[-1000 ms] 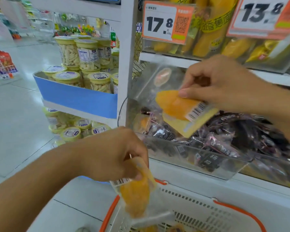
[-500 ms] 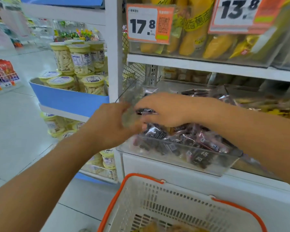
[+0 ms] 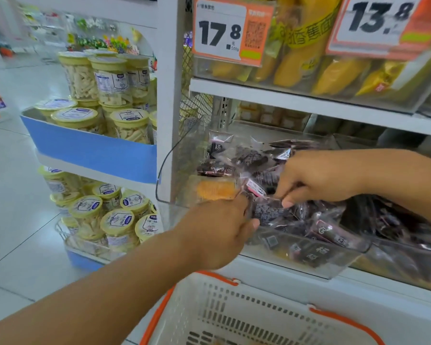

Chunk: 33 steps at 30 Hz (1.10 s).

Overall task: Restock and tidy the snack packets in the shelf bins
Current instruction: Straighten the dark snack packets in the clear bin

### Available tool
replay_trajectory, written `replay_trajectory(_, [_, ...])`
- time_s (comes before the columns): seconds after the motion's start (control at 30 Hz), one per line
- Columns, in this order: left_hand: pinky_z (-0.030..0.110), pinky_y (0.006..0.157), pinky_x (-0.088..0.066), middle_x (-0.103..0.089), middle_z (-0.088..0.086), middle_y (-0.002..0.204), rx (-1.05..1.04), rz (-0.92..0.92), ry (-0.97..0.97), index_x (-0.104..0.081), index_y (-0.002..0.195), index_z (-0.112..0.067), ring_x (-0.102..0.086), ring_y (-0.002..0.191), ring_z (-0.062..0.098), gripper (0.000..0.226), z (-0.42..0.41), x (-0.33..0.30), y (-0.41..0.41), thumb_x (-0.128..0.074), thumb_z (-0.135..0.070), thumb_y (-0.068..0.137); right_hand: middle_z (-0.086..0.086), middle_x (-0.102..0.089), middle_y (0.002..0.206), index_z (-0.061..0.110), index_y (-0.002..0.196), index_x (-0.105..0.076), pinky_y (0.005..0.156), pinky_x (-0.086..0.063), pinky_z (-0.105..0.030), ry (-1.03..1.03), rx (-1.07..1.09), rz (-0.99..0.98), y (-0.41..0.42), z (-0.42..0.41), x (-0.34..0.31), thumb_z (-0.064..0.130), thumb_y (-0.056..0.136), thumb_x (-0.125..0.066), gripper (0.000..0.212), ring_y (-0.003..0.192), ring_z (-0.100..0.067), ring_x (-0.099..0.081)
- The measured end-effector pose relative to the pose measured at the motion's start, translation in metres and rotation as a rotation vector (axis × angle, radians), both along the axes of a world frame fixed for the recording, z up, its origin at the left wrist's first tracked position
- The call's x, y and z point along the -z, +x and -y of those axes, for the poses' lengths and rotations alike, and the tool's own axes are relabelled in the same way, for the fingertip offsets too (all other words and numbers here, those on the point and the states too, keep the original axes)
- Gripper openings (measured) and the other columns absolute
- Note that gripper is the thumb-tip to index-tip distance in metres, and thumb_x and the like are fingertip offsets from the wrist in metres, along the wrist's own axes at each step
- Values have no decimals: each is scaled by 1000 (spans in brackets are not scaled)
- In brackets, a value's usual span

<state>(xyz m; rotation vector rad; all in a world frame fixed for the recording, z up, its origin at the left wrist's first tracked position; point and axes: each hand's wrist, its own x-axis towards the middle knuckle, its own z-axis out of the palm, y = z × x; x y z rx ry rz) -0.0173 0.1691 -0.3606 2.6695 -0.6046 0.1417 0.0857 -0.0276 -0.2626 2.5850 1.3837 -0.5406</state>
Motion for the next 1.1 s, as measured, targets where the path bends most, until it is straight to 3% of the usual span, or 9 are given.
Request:
replay_trajectory(0.1, [32, 78, -28, -36, -13, 73, 2, 109, 17, -37, 132, -21, -39, 76, 15, 36, 24, 4, -10, -32, -44, 105, 29, -68, 75, 33, 93, -77, 70, -42, -12, -7, 71, -78, -3, -18, -26, 36, 94, -67, 10, 72, 10, -63])
replay_trajectory(0.2, [38, 93, -34, -56, -4, 100, -2, 129, 61, -26, 148, -14, -51, 96, 23, 54, 28, 4, -8, -27, -46, 105, 23, -73, 93, 25, 109, -75, 78, -48, -16, 227, 14, -52, 10, -69, -26, 35, 98, -62, 20, 84, 5, -66])
replay_trajectory(0.33, [39, 101, -36, -54, 8, 131, 37, 95, 202, -9, 156, -9, -48, 120, 25, 65, 22, 3, -10, -25, -47, 105, 7, -63, 97, 14, 112, -62, 76, -51, -32, -34, 6, 2, 32, -133, 31, 50, 92, -65, 41, 88, -18, -61])
replay_trajectory(0.43, [33, 88, -43, -59, 7, 126, 74, 74, 259, -33, 148, -14, -55, 113, 25, 52, 0, -7, -11, -30, -44, 105, 3, -59, 90, 11, 110, -59, 61, -46, -29, -173, 53, 68, 46, -149, 59, 49, 85, -73, 47, 76, -16, -58])
replay_trajectory(0.53, [28, 70, -45, -67, 0, 97, -15, 100, 253, -66, 108, -22, -62, 87, 22, 35, -42, -22, -7, -37, -42, 101, -3, -69, 96, 16, 106, -65, 72, -57, -36, -298, 14, 133, 51, -155, 72, 53, 75, -78, 49, 82, -22, -66])
replay_trajectory(0.63, [38, 68, -53, -70, 1, 77, -202, 264, 183, -70, 82, -18, -64, 73, 24, 46, -83, -29, -1, -34, -45, 92, -1, -74, 83, 18, 96, -69, 63, -56, -31, -266, 31, 121, 50, -155, 71, 61, 58, -87, 60, 76, -22, -71])
replay_trajectory(0.7, [41, 66, -52, -68, 1, 69, -272, 324, 48, -69, 74, -16, -63, 66, 23, 46, -94, -29, 1, -36, -44, 91, 3, -73, 67, 17, 86, -72, 52, -50, -24, -186, 41, 120, 50, -152, 65, 48, 63, -87, 41, 61, -14, -69])
replay_trajectory(0.8, [41, 64, -51, -69, 0, 69, -314, 381, -11, -71, 80, -15, -62, 63, 22, 40, -91, -32, 0, -39, -37, 91, 4, -70, 64, 15, 80, -72, 49, -45, -23, -107, 36, 151, 49, -148, 62, 39, 74, -78, 25, 56, -13, -63])
replay_trajectory(1.1, [42, 67, -54, -72, -3, 81, -350, 368, -112, -73, 99, -22, -64, 72, 25, 34, -86, -25, -3, -42, -32, 91, 8, -58, 96, 21, 110, -63, 81, -47, -31, -427, 16, 99, 14, -166, 69, 74, 66, -76, 70, 83, -16, -54])
